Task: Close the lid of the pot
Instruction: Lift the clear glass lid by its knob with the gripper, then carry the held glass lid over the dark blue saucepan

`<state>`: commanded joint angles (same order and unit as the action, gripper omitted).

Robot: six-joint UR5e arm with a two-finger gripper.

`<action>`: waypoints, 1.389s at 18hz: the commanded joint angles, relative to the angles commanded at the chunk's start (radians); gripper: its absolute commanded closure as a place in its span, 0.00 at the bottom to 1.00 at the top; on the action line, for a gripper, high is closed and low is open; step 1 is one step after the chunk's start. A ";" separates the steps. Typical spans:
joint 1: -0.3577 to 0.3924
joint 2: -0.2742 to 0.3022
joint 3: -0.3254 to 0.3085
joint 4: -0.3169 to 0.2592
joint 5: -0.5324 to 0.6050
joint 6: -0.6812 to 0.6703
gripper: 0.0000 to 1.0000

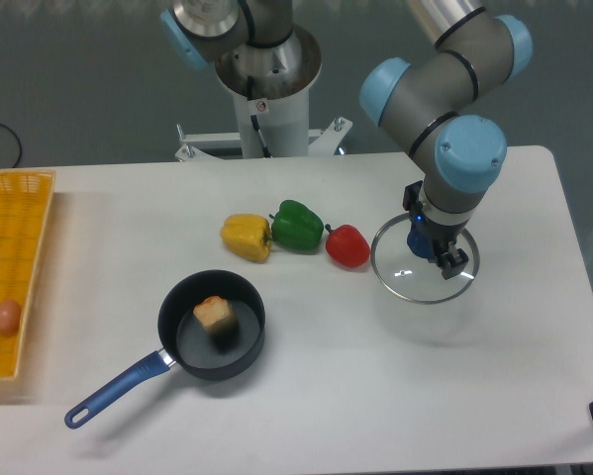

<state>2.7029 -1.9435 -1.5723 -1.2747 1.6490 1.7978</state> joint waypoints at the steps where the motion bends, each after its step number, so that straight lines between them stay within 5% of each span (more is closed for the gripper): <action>1: 0.000 0.000 -0.002 0.000 0.000 0.000 0.37; 12: -0.017 0.020 0.008 -0.077 -0.005 -0.052 0.37; 25: -0.159 0.035 0.008 -0.123 -0.080 -0.267 0.37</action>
<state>2.5434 -1.9084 -1.5647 -1.3974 1.5693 1.5311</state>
